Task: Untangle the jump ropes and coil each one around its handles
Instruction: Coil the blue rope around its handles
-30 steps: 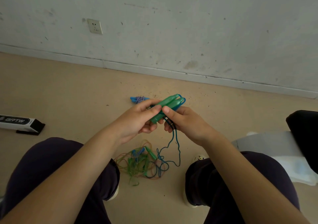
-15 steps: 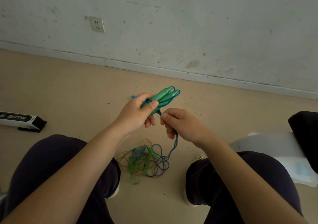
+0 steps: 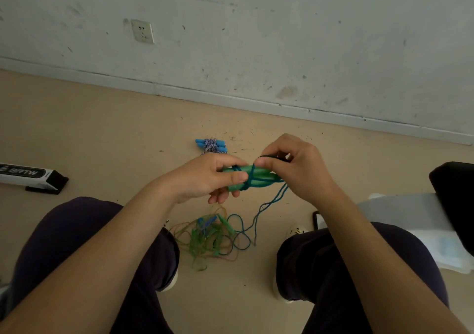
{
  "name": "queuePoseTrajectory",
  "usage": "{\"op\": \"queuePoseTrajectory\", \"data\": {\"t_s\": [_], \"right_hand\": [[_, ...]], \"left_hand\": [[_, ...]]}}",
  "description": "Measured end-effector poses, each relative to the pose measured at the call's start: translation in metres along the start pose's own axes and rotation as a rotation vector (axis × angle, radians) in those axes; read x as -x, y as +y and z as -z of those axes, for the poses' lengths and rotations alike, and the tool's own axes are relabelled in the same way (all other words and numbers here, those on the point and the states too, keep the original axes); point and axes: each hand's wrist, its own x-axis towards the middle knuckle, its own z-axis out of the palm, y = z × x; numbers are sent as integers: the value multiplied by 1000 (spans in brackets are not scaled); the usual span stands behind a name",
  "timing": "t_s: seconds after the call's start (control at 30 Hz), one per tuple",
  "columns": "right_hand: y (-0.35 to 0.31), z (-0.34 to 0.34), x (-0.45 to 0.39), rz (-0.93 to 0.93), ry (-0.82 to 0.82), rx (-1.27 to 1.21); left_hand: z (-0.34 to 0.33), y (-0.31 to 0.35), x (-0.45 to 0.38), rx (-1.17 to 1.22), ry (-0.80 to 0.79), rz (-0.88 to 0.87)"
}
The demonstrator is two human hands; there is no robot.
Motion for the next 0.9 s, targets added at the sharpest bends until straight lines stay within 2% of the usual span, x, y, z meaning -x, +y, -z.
{"op": "queuePoseTrajectory", "data": {"t_s": [0.2, 0.37, 0.5, 0.6, 0.77, 0.83, 0.9], "right_hand": [[-2, -17, 3, -112, -137, -68], [-3, -21, 1, -131, -127, -89], [-4, -27, 1, -158, -60, -47], [-5, -24, 0, -227, -49, -69], [1, -23, 0, -211, -138, -9], [0, -20, 1, -273, -194, -96], [-2, -15, 1, -336, -244, -309]], "left_hand": [[-10, -1, 2, 5, -102, 35], [-14, -1, 1, 122, -70, 119], [-15, -2, -2, -3, 16, 51], [-14, -3, -3, -85, 11, 8], [-14, -7, -4, -160, 66, -8], [-14, -9, -3, -153, 80, -44], [-12, -8, -2, -120, 119, -105]]}}
